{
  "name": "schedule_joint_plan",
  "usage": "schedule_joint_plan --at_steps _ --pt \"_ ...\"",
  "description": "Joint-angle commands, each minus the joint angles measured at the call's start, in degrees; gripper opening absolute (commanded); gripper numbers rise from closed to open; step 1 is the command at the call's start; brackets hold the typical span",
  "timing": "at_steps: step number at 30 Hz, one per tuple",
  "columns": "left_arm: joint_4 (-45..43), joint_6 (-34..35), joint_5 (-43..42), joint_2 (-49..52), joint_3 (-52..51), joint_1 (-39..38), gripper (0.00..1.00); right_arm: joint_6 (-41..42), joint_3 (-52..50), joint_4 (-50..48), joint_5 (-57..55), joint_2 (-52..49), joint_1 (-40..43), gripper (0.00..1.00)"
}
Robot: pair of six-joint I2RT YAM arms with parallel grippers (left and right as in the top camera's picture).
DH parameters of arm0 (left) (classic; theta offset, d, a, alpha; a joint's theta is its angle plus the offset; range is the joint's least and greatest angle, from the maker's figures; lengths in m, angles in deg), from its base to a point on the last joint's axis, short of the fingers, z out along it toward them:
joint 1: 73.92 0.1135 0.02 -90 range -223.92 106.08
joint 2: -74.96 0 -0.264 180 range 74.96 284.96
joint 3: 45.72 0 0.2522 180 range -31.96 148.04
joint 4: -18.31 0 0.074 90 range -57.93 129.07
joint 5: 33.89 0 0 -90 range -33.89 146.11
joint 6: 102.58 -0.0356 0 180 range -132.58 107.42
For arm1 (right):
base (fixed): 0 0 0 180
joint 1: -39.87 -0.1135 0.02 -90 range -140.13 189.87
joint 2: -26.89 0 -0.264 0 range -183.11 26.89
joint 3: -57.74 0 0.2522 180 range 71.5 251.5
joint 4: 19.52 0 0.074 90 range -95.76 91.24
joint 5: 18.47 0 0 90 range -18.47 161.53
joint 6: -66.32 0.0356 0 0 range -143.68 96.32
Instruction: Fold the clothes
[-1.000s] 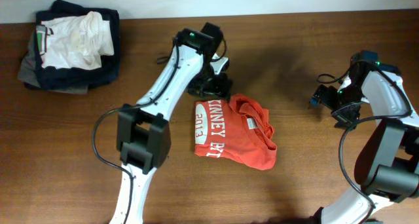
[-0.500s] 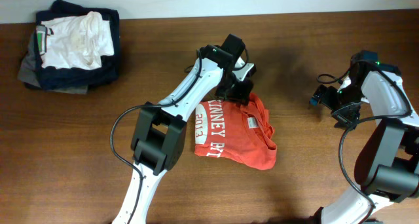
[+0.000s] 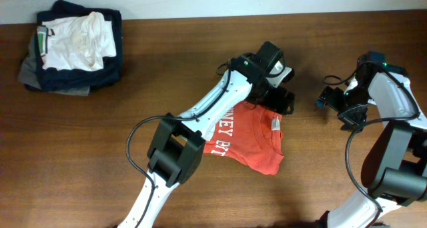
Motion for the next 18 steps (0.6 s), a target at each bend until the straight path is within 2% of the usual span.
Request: schedule_joint_plan --at_steps 1,2,4,5,8,9,10,13,15,16,18 --pt "11.4 -0.4 2.4 -0.4 6.7 1.9 0.86 0.3 0.9 0.0 -0.7 0.0 0.2 0.99" --pt "14.7 -0.8 2.8 -0.3 6.5 2.0 0.84 0.3 0.9 0.0 -0.7 0.0 0.2 0.99" --pt "19.1 -0.8 9.7 0.2 6.4 1.7 0.8 0.3 0.9 0.0 -0.7 0.0 0.2 0.99" --pt "19.7 -0.8 10.3 0.6 6.4 1.5 0.71 0.3 0.9 0.0 -0.7 0.0 0.2 0.99" --pt "19.5 -0.8 10.2 5.6 6.3 0.4 0.2 0.3 0.9 0.0 -0.7 0.0 0.2 0.99" --pt "18.9 -0.8 9.1 6.9 6.3 -0.4 0.15 0.3 0.9 0.0 -0.7 0.0 0.2 0.99" --pt "18.3 -0.8 8.0 7.8 6.3 -1.2 0.15 0.3 0.9 0.0 -0.7 0.0 0.2 0.99" --pt "17.4 -0.8 7.3 9.6 6.4 -5.2 0.26 0.3 0.9 0.0 -0.7 0.0 0.2 0.99" --pt "18.9 -0.7 8.3 8.8 10.0 -5.9 0.35 0.3 0.9 0.0 -0.7 0.0 0.2 0.99" --pt "21.1 -0.7 10.4 8.6 13.6 -5.4 0.41 0.3 0.9 0.0 -0.7 0.0 0.2 0.99" --pt "27.7 -0.8 12.9 8.6 22.4 -2.6 0.66 0.3 0.9 0.0 -0.7 0.0 0.2 0.99"
